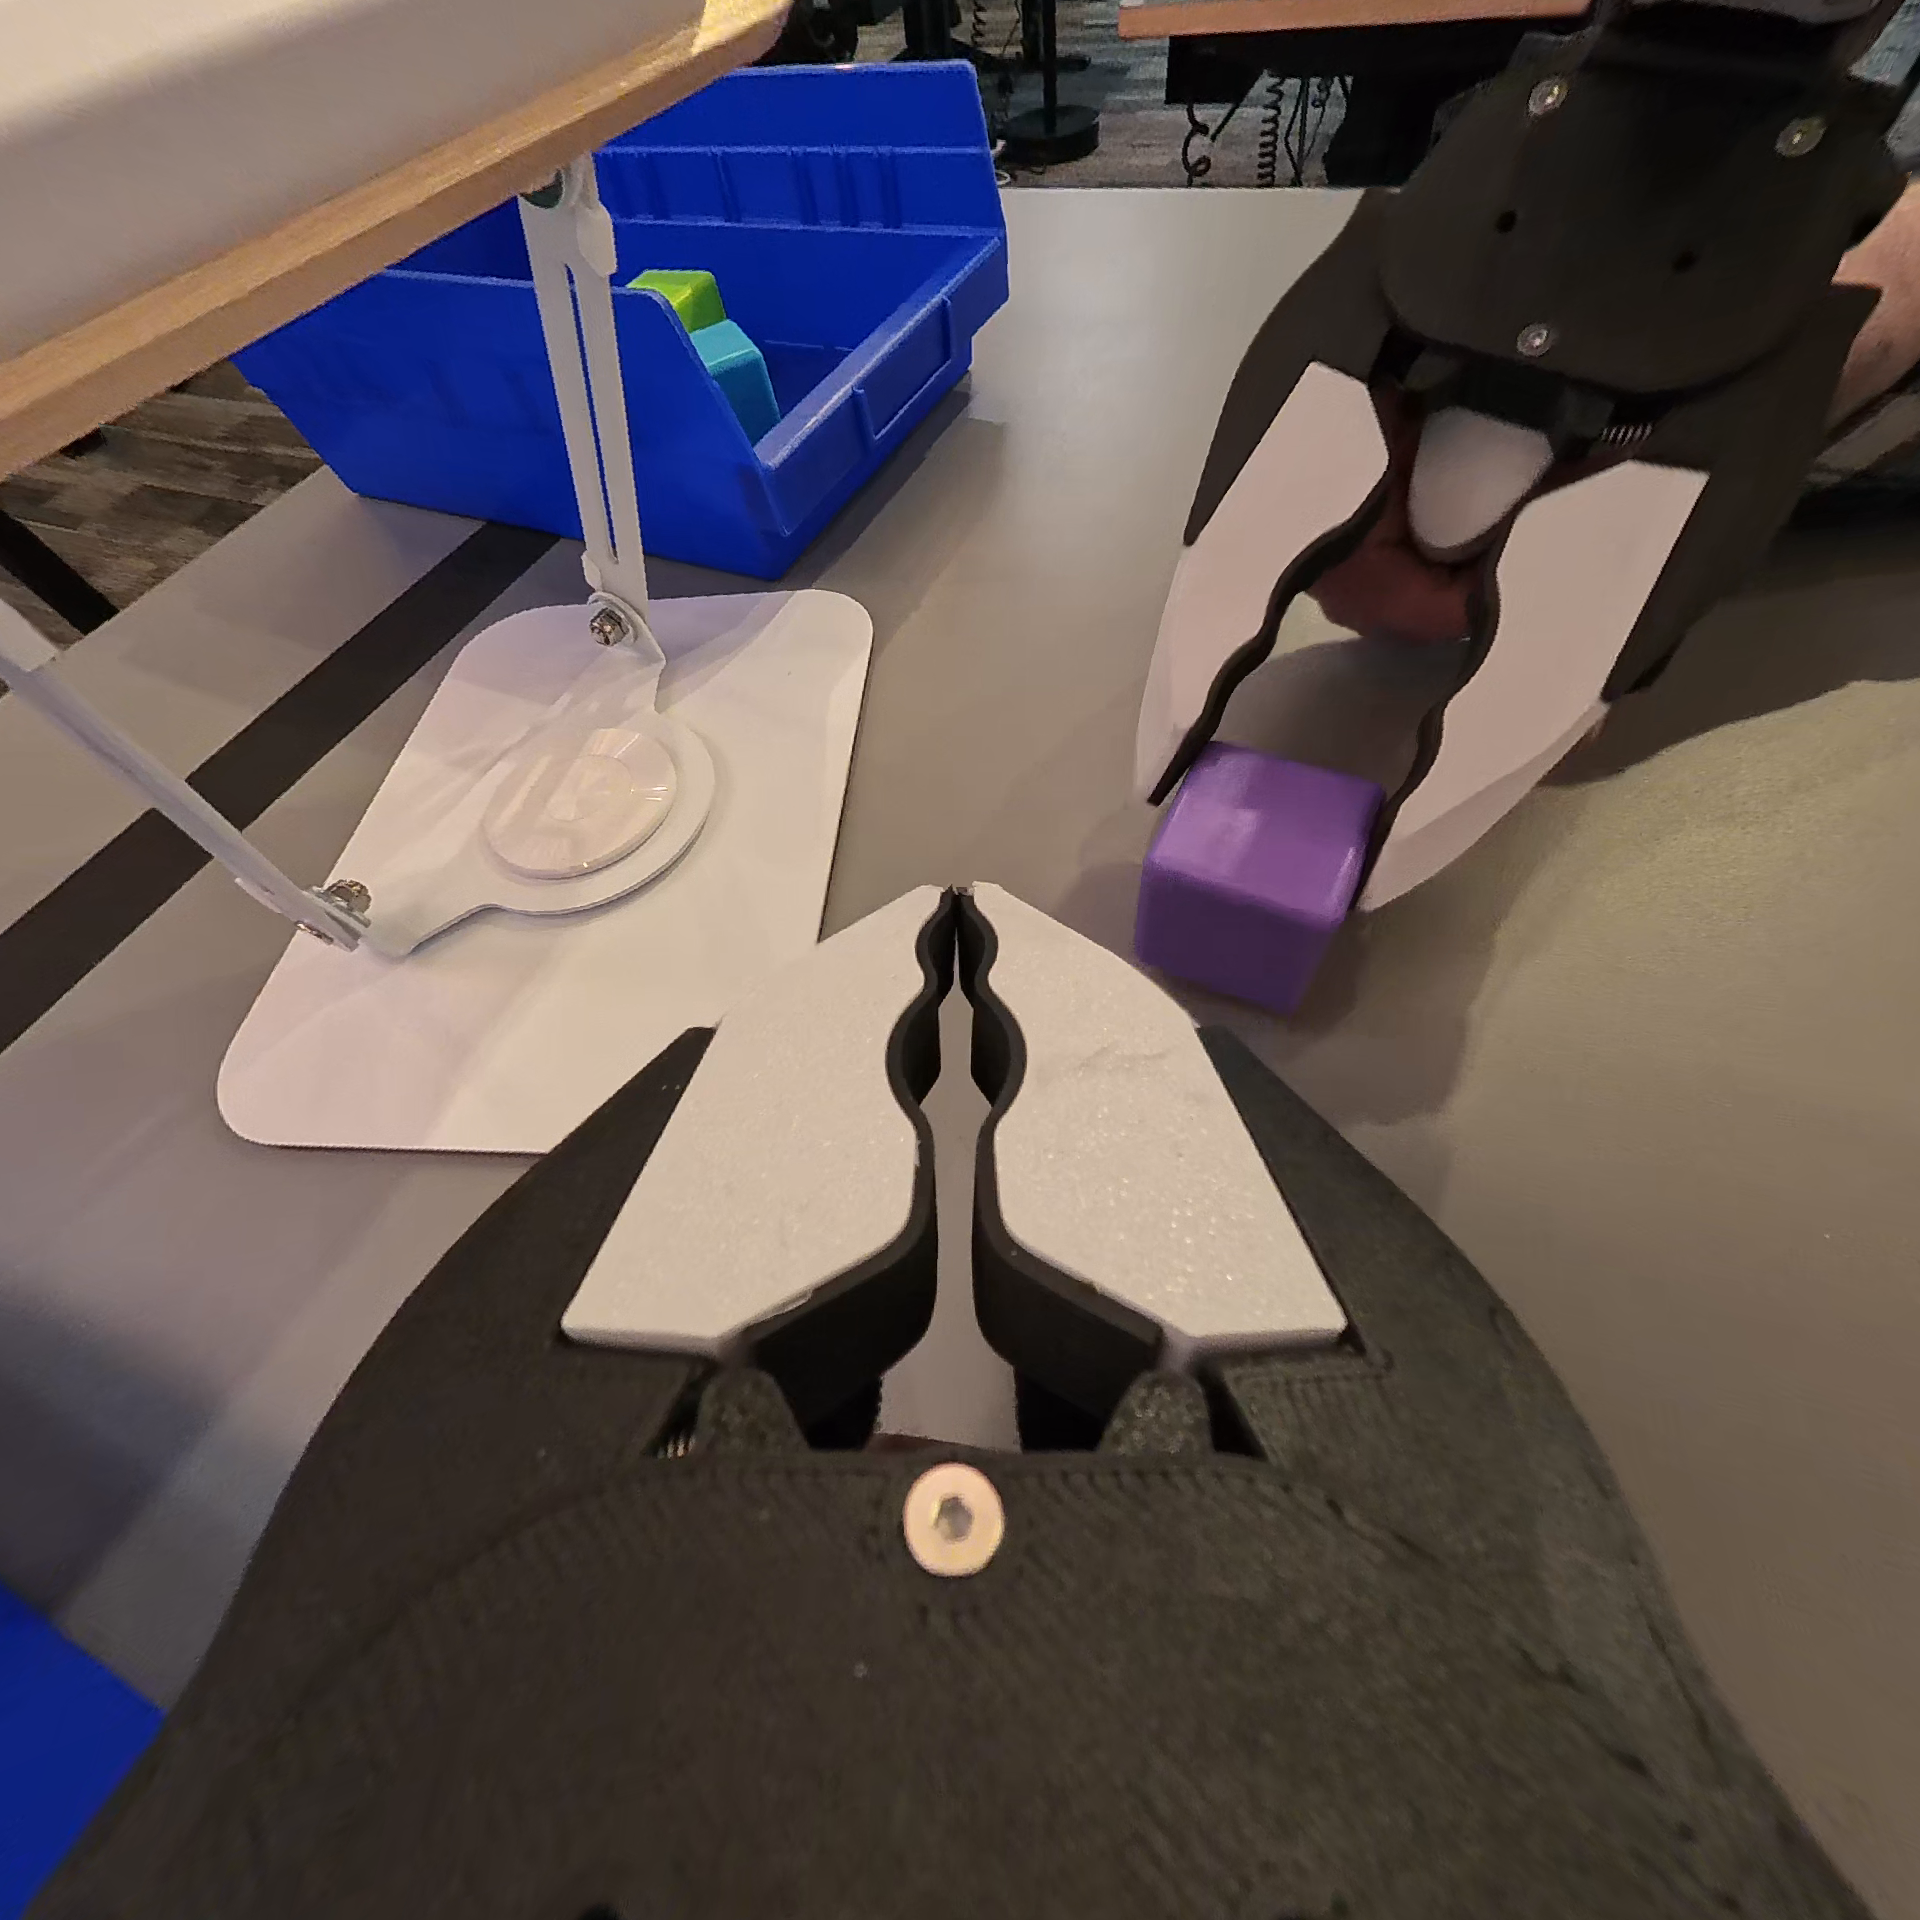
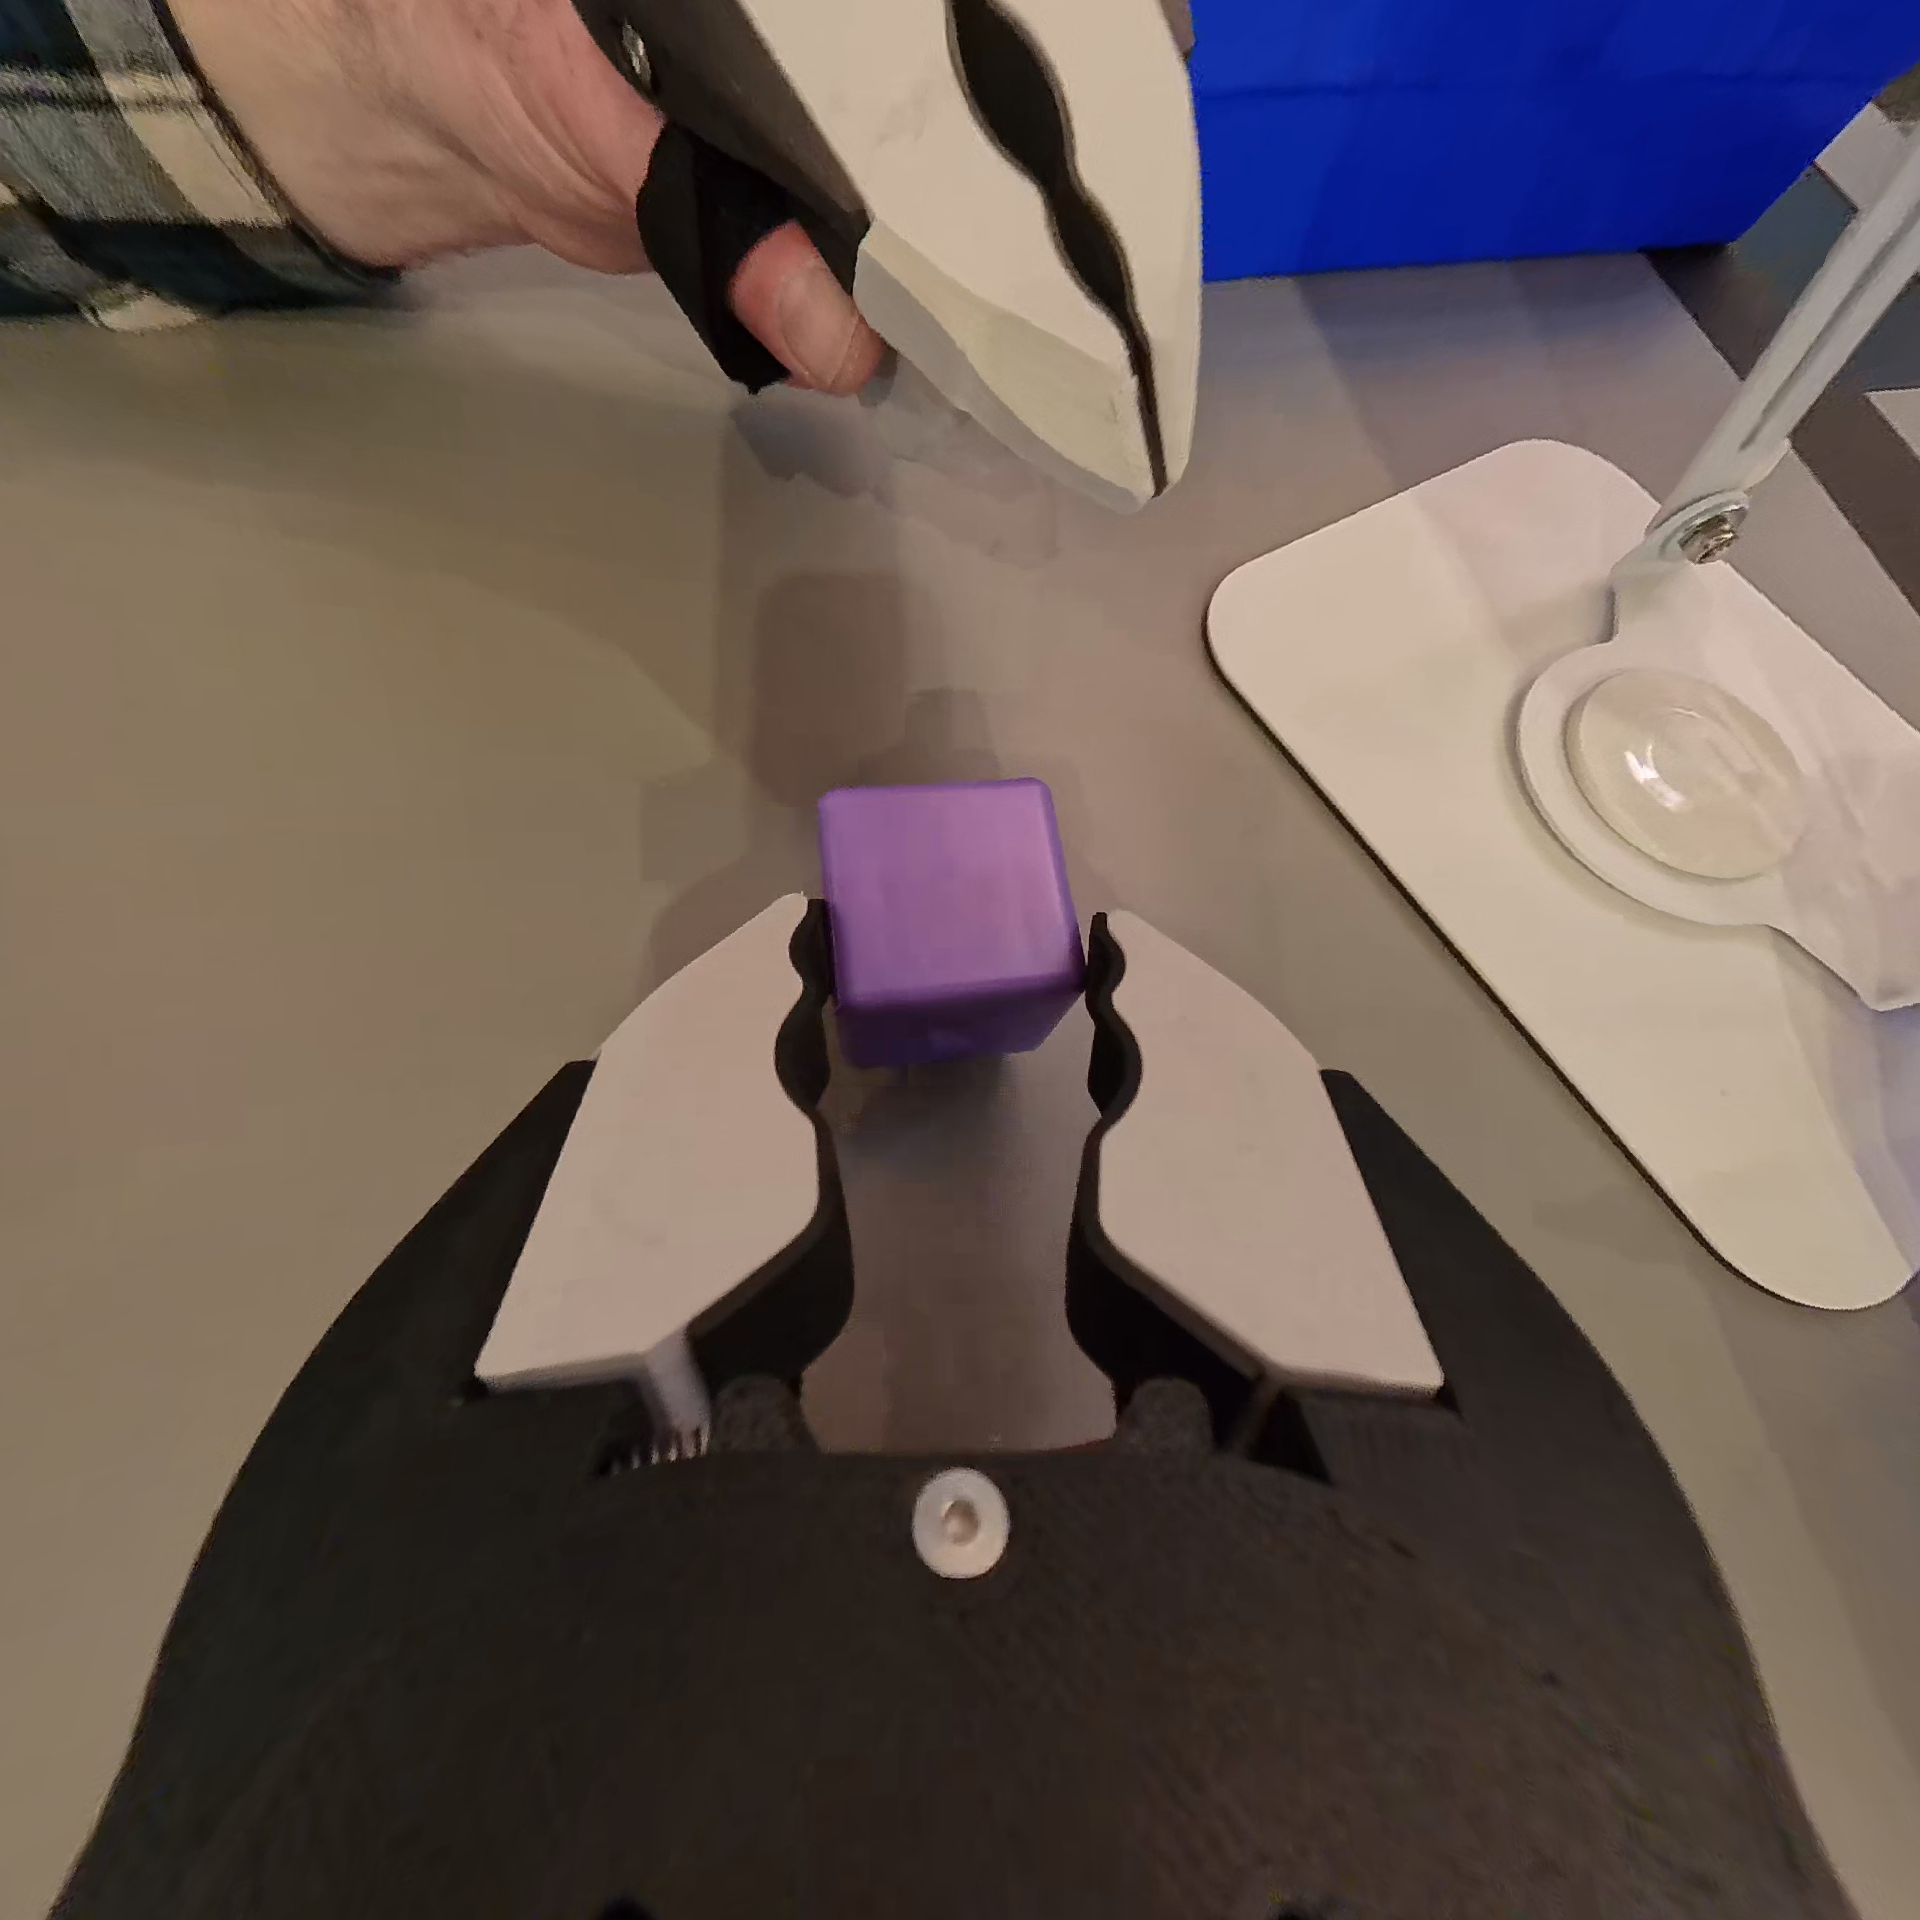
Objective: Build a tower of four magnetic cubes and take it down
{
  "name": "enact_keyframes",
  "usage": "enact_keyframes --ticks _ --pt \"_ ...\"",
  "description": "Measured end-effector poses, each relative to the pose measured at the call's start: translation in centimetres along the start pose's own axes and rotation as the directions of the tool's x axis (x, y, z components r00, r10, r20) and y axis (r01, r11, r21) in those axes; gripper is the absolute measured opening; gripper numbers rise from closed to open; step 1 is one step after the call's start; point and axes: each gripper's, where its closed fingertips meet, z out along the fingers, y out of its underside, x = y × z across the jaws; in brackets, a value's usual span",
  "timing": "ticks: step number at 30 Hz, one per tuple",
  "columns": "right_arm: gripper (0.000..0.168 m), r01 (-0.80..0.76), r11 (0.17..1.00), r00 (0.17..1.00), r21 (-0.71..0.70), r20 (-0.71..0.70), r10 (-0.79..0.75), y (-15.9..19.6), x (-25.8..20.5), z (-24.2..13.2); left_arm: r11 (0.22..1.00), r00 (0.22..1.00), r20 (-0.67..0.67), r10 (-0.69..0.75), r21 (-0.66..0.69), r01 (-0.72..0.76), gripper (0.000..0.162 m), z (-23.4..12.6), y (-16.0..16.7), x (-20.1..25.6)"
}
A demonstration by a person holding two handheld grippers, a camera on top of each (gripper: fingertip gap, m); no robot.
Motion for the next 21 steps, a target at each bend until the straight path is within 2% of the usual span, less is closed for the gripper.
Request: enact_keyframes --ticks 4,8,13,15,18,21 --pt "0.048 -0.028 0.999 0.997 0.038 -0.071 0.031 -1.0 1.9 -2.4 1.0 1.0 0.011 -0.007 0.009 0.007 0.0 -0.3 -0.1 -0.3" --pt "0.048 -0.131 0.988 0.961 0.085 -0.235 0.147 -1.1 6.8 -6.9 0.999 1.0 0.014 -0.026 0.02 0.026 0.0 -0.4 -0.1 -0.7" --pt "0.048 -0.317 0.93 0.802 0.187 -0.471 0.368 1.6 15.4 -13.7 0.999 0.999 0.004 -0.041 0.033 0.04 0.0 -0.4 -0.1 -0.7" --pt "0.048 -0.357 0.911 0.728 0.206 -0.551 0.409 3.3 18.5 -15.7 0.999 0.999 -0.005 -0.038 0.032 0.038 0.0 -0.3 -0.2 -0.5" --pt "0.048 -0.408 0.883 0.637 0.23 -0.621 0.457 5.7 22.2 -17.2 0.999 0.999 -0.02 -0.032 0.03 0.033 0.0 -0.2 -0.2 0.0" --pt "0.047 -0.419 0.884 0.579 0.208 -0.688 0.437 7.3 24.8 -17.6 0.999 0.999 -0.024 -0.023 0.032 0.024 0.0 -0.2 -0.3 0.2"
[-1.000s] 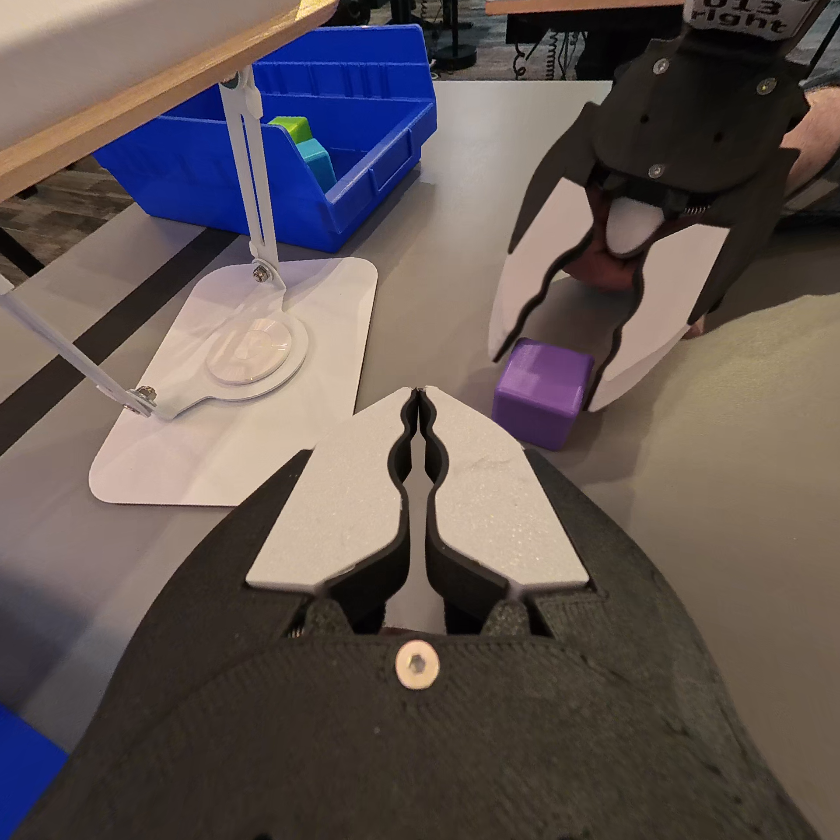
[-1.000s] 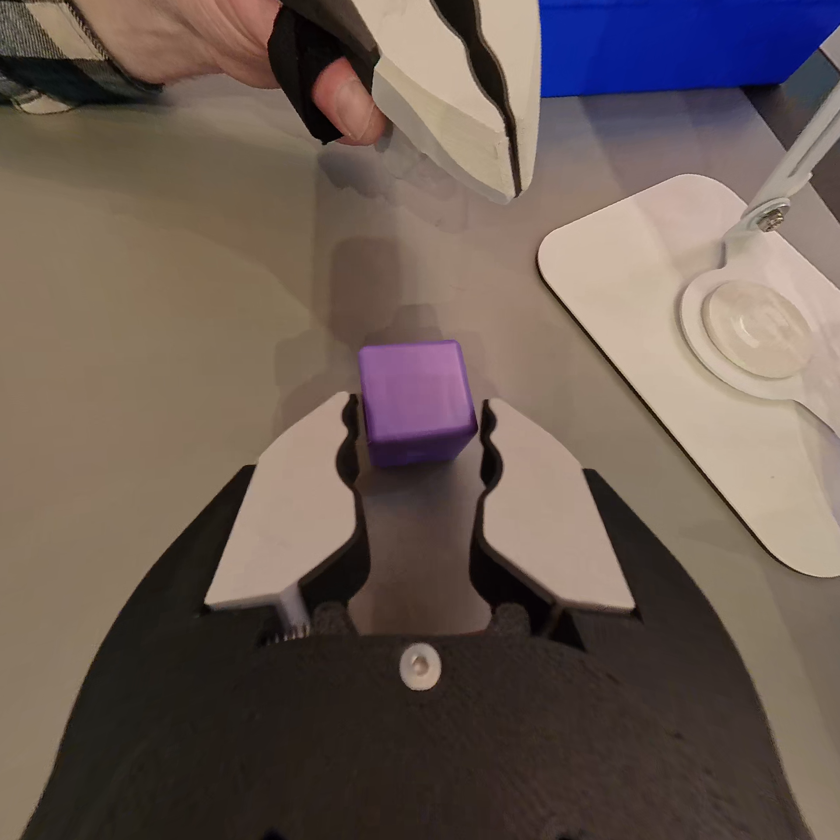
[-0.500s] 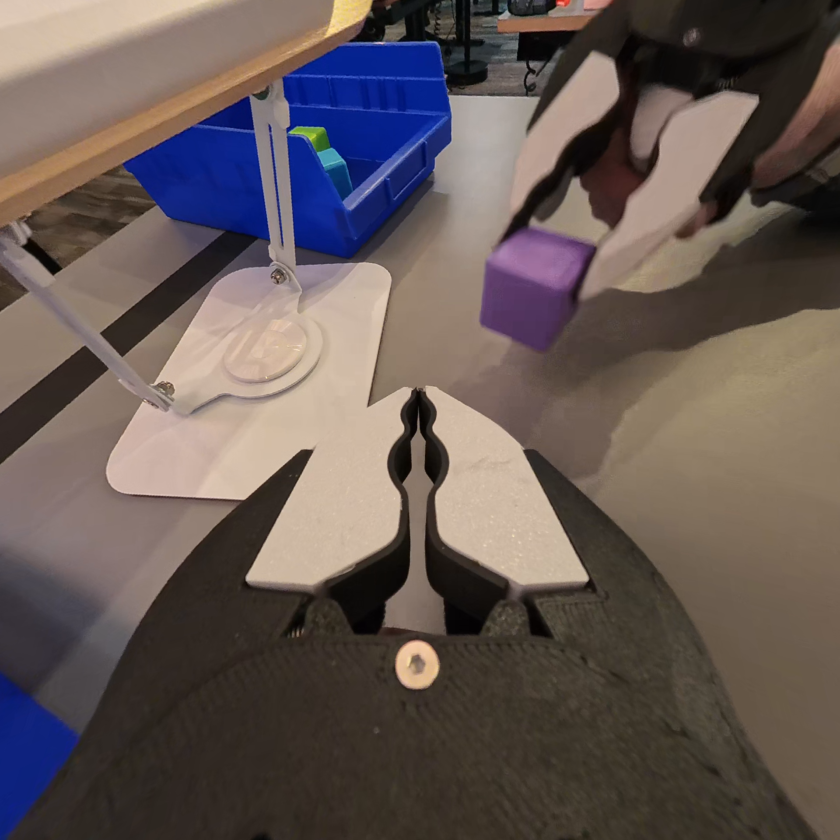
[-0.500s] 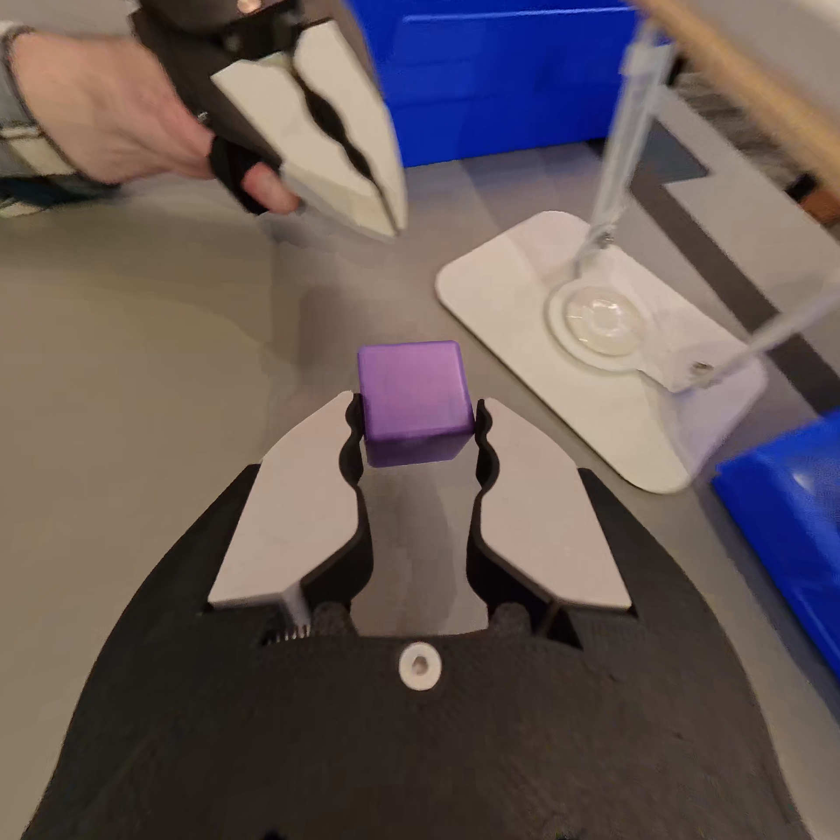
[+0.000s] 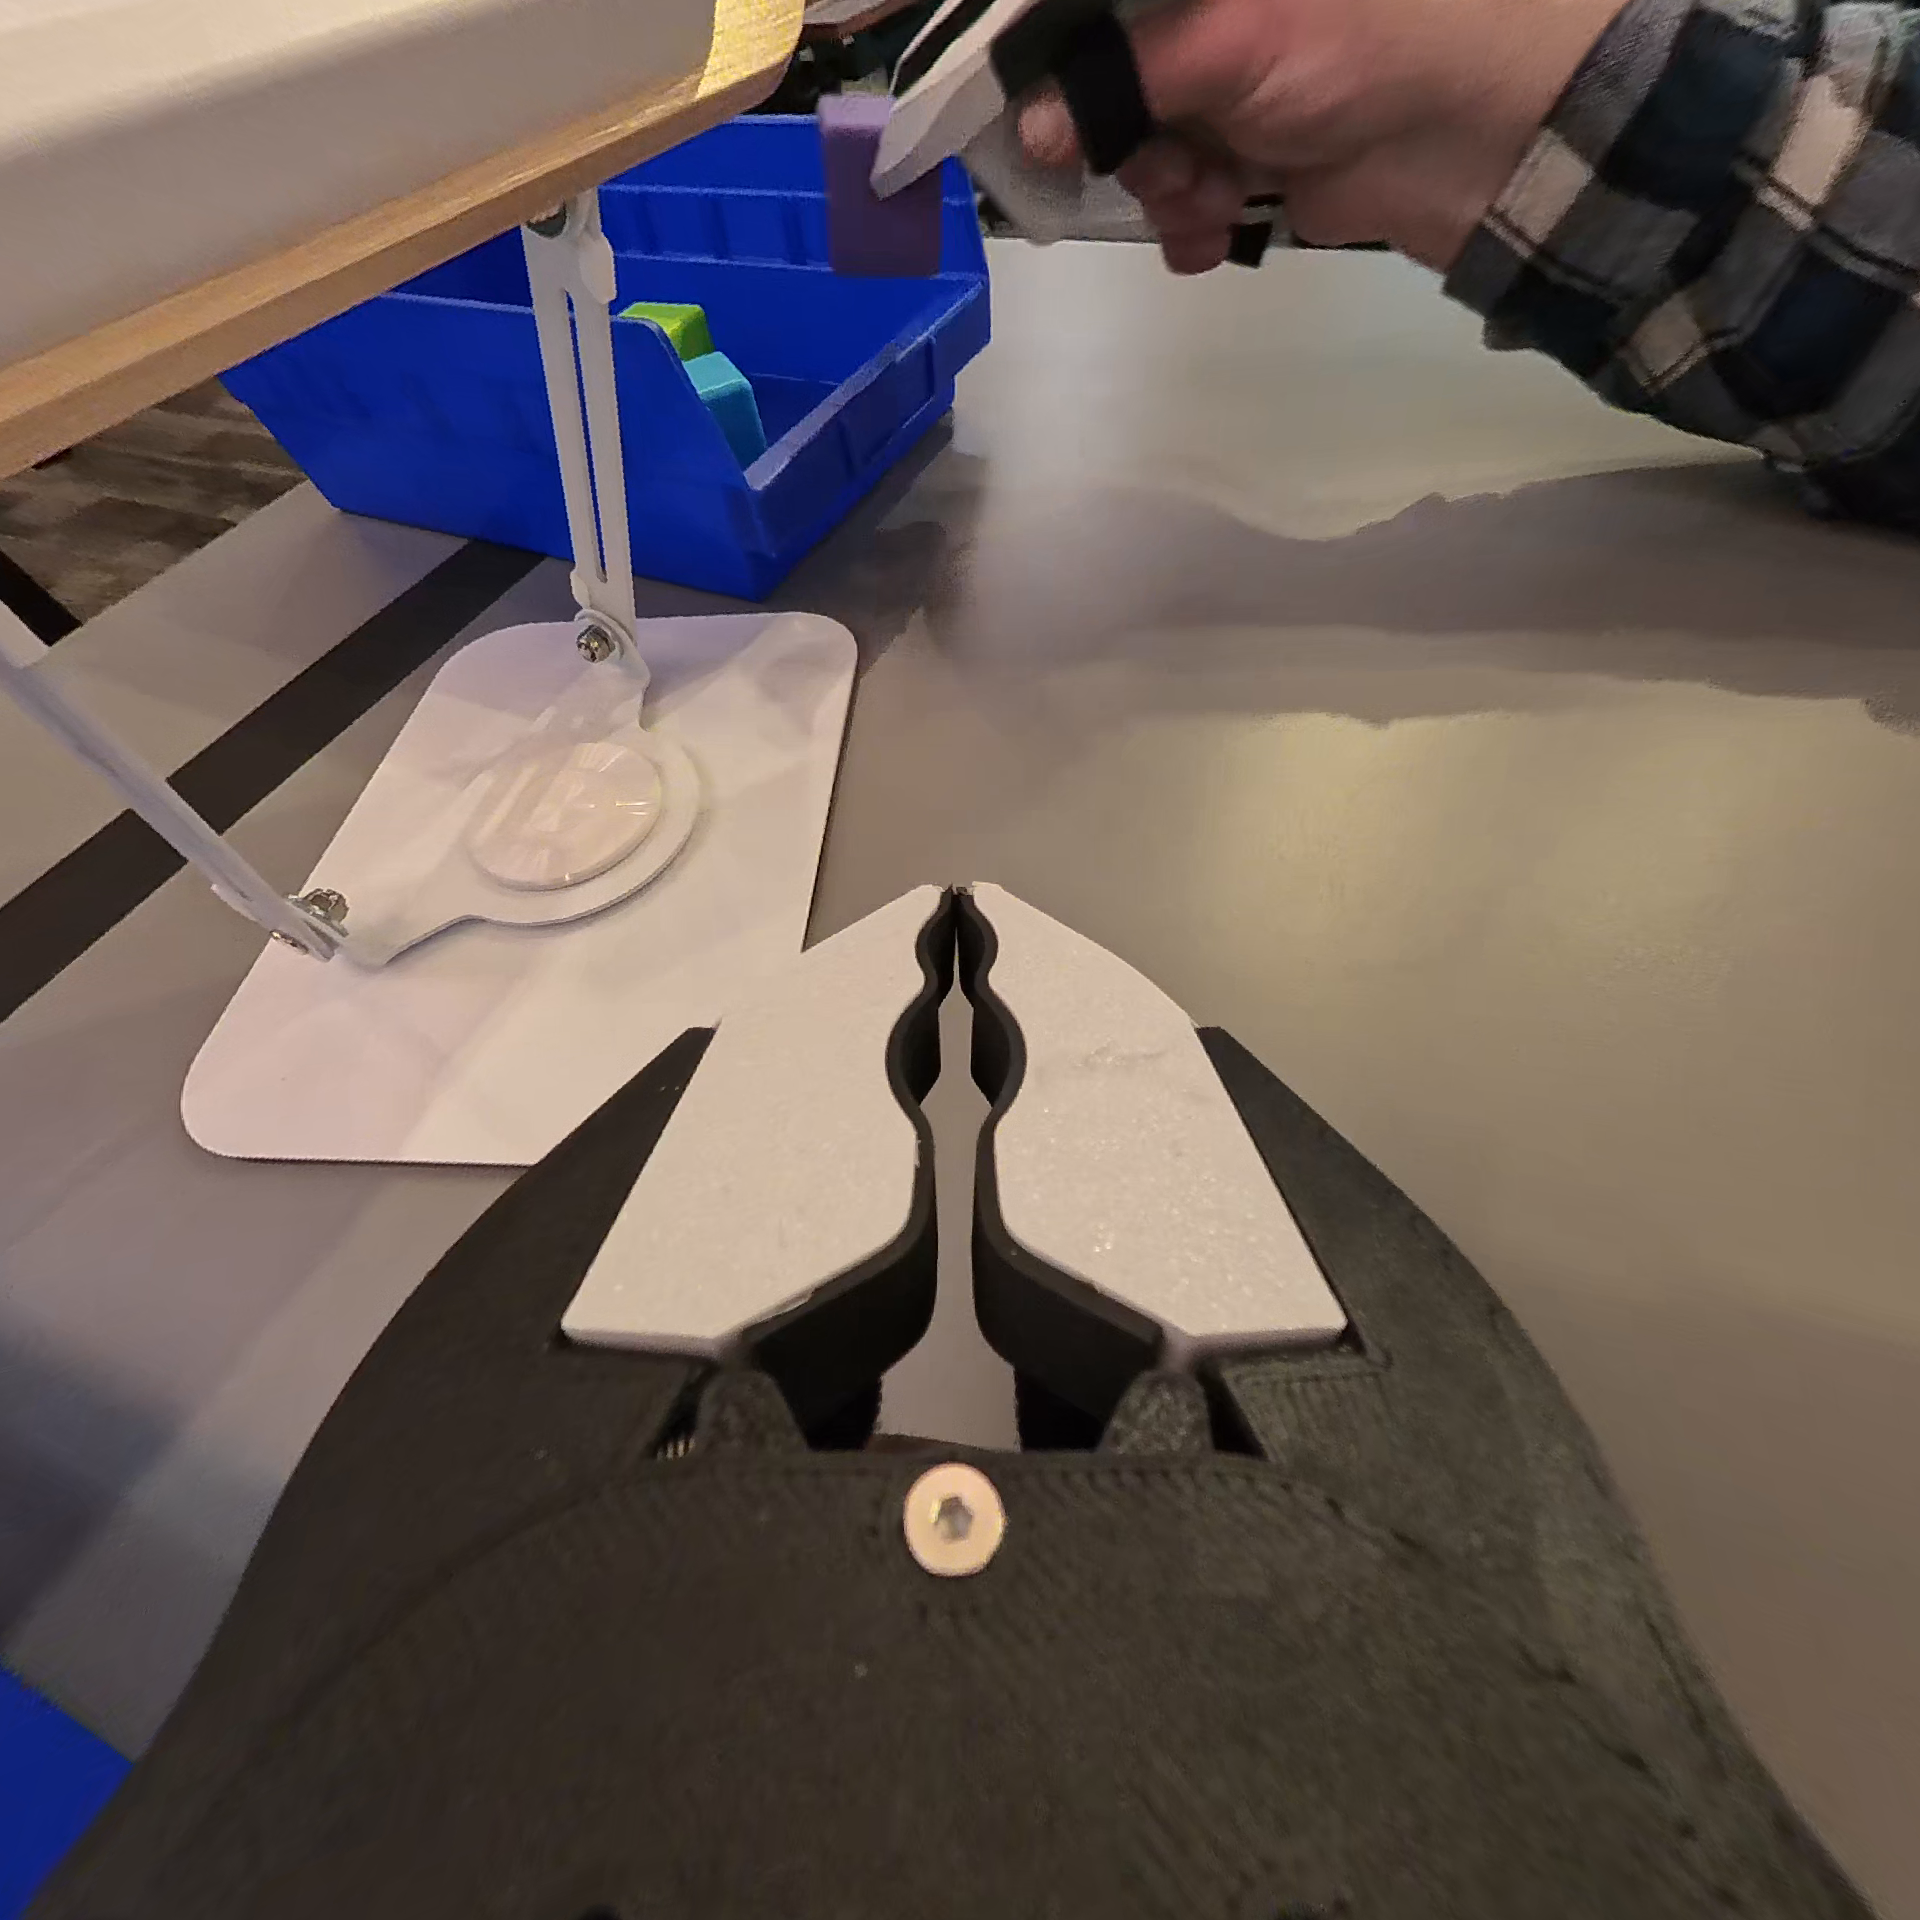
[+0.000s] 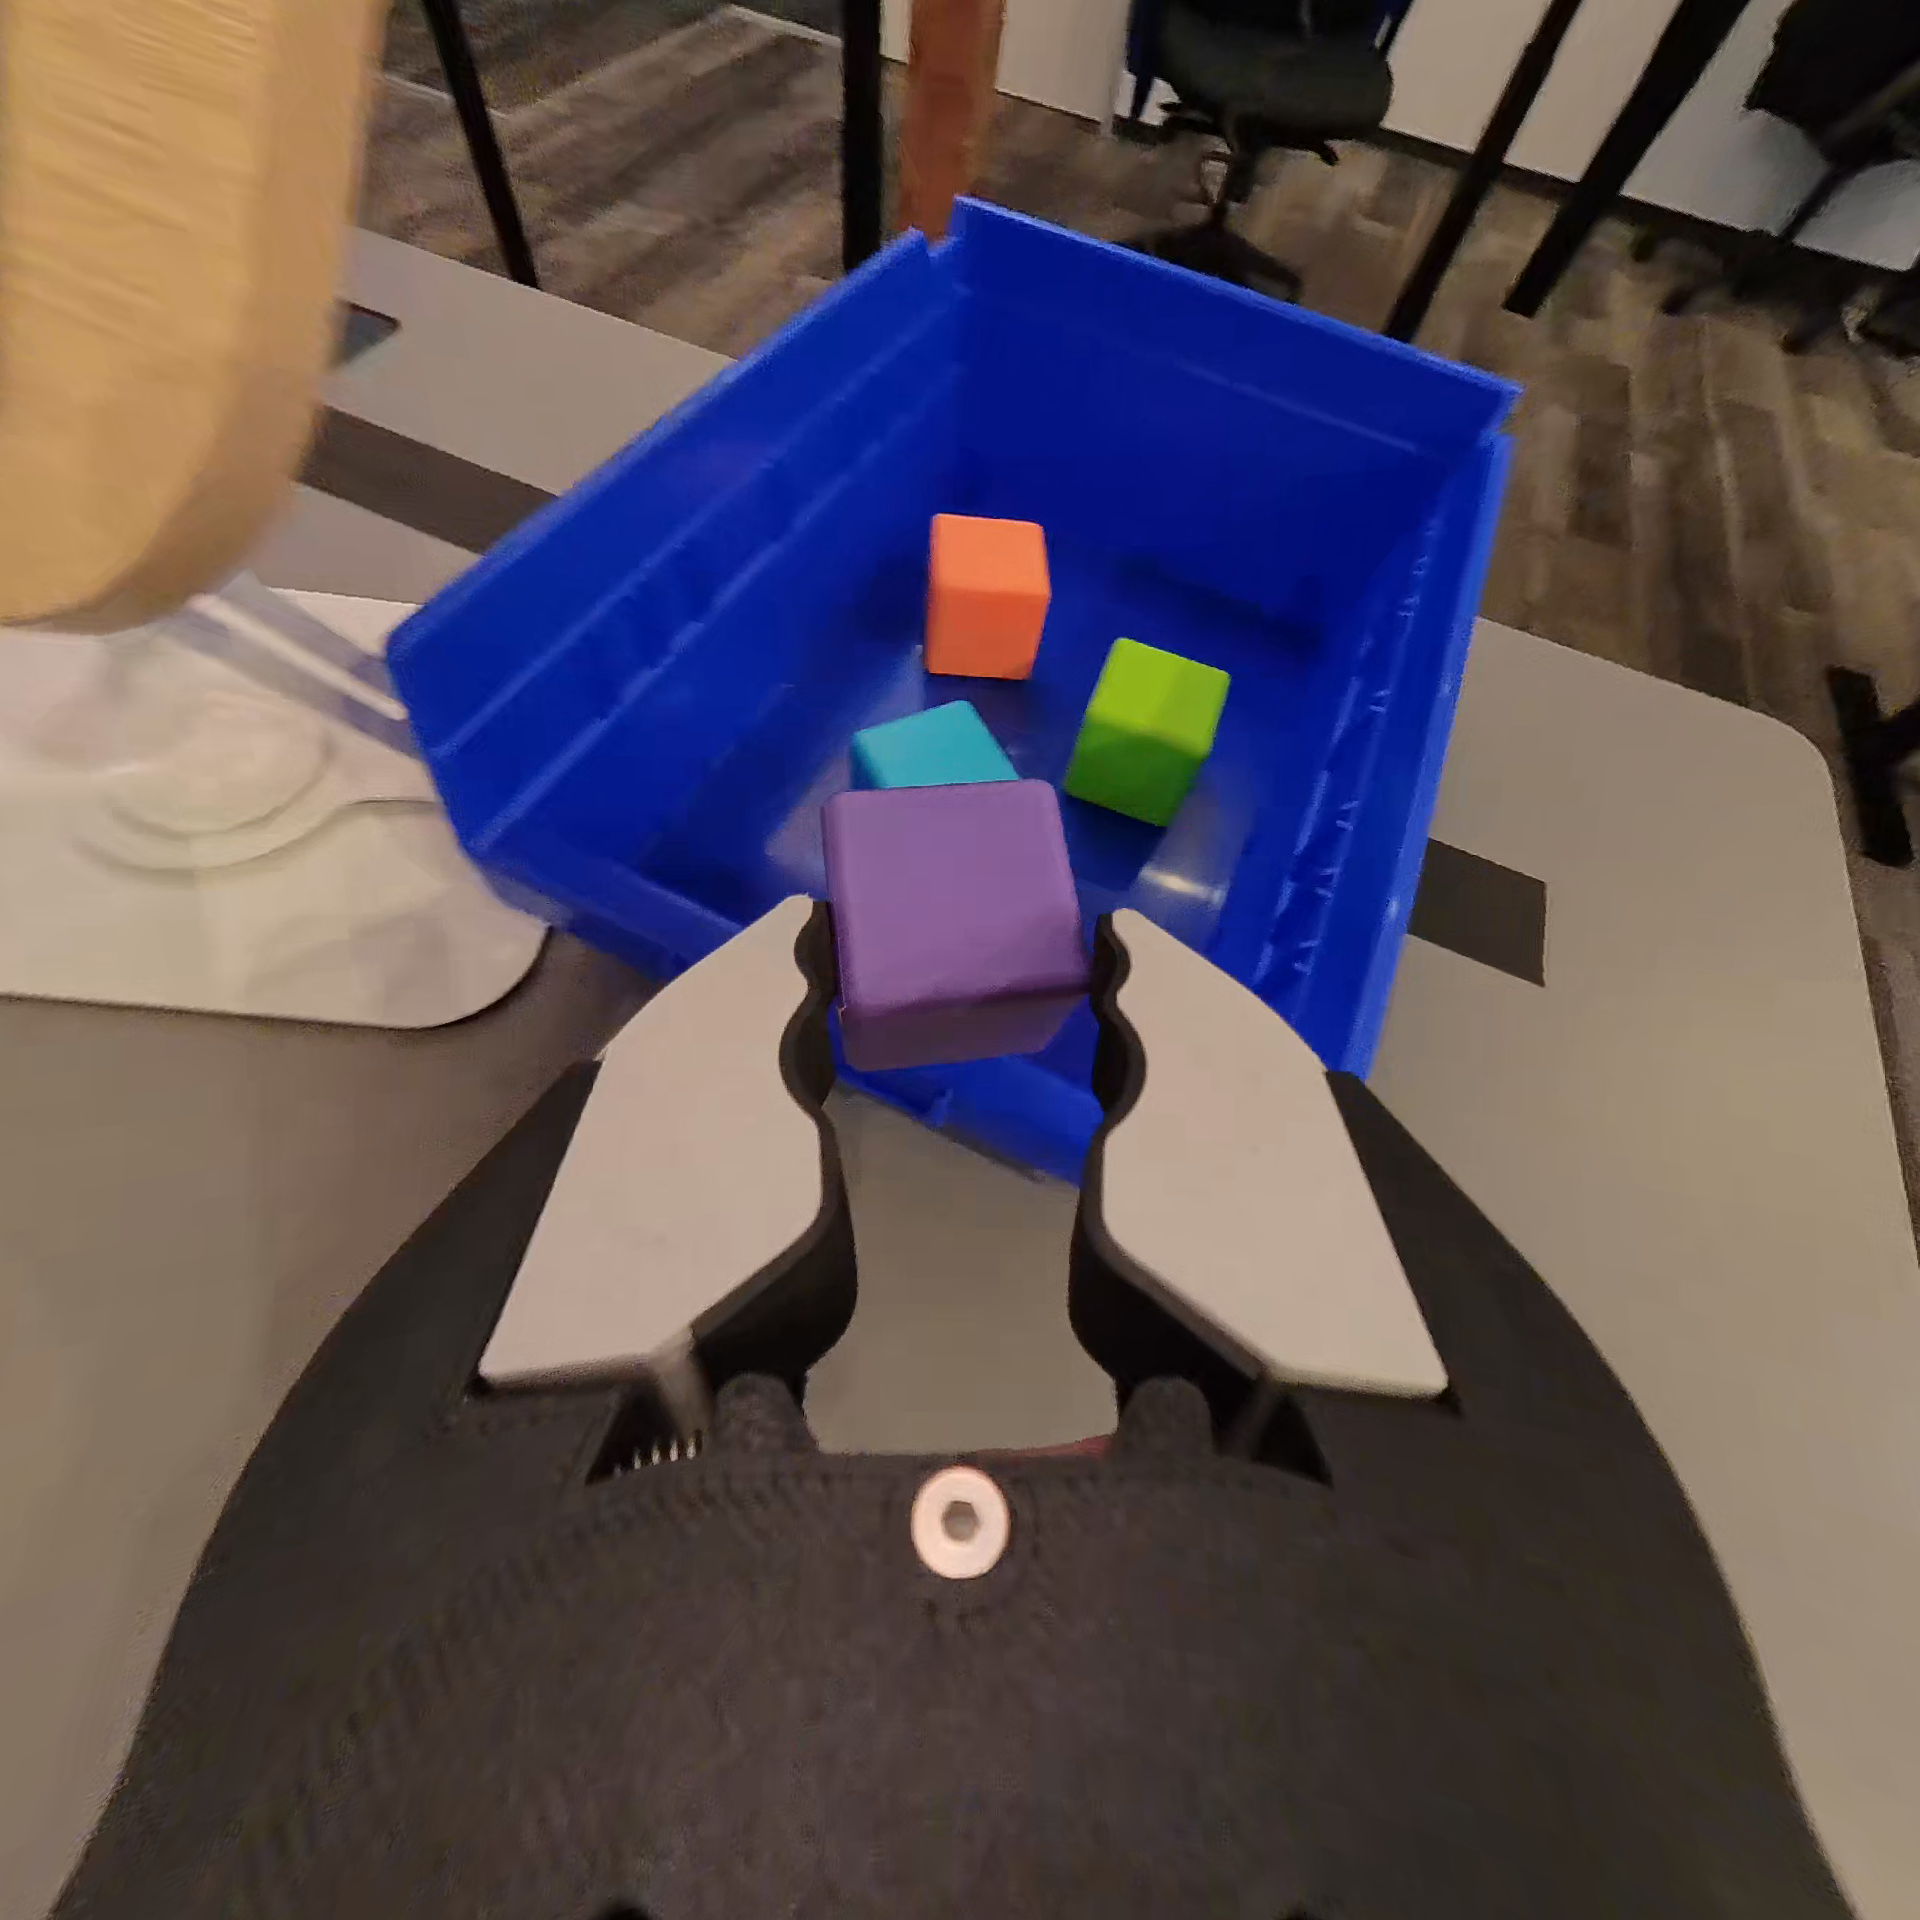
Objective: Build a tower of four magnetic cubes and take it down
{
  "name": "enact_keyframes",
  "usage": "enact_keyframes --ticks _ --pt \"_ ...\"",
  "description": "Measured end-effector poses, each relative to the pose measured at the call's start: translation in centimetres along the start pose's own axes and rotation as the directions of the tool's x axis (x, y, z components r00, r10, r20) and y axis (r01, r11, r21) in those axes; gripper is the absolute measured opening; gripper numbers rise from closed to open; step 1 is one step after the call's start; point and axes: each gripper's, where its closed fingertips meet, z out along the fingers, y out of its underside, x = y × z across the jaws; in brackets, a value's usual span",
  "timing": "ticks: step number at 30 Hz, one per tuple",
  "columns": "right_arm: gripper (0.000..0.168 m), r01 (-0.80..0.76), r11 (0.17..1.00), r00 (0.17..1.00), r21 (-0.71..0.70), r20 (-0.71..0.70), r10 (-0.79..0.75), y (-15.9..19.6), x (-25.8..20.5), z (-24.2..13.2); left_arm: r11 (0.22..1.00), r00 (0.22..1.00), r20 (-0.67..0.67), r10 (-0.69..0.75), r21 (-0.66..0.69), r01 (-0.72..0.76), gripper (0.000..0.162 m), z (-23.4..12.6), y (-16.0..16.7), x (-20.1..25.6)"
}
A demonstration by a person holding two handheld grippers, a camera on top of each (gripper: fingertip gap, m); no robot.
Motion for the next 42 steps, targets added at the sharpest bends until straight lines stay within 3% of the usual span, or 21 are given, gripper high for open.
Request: enact_keyframes --ticks 11,19,25,29,33,35,42 --pt "0.048 0.018 0.987 0.993 -0.159 -0.116 -0.037 1.7 2.6 4.2 1.0 1.0 0.001 -0.001 0.005 0.001 0.0 -0.3 0.0 -0.2" --pt "0.048 0.073 0.961 0.974 -0.266 -0.188 -0.125 3.6 2.9 4.9 1.0 1.0 0.0 -0.001 -0.001 0.001 0.0 -0.2 0.1 -0.2" --pt "0.049 0.062 0.963 0.968 -0.263 -0.22 -0.122 3.8 3.1 4.7 1.0 1.0 -0.01 0.0 -0.01 0.0 0.0 0.0 0.2 0.1" --pt "0.066 0.074 0.963 0.961 -0.26 -0.241 -0.139 3.9 3.1 4.1 1.0 1.0 -0.018 0.003 -0.009 -0.003 0.0 0.0 0.1 0.2" --pt "0.059 0.059 0.981 0.974 -0.185 -0.206 -0.097 2.6 2.5 1.8 1.0 1.0 -0.016 0.003 -0.006 -0.003 0.0 -0.2 0.0 0.2" --pt "0.047 0.096 0.983 0.976 -0.159 -0.178 -0.124 2.2 1.7 0.1 1.0 1.0 -0.013 0.0 0.001 0.0 0.0 -0.3 -0.1 0.1" --pt "0.036 0.168 0.986 0.985 0.0 0.045 -0.168 2.8 -7.5 -3.3 1.0 1.0 -0.001 -0.019 0.006 0.019 0.0 0.4 0.1 0.2"
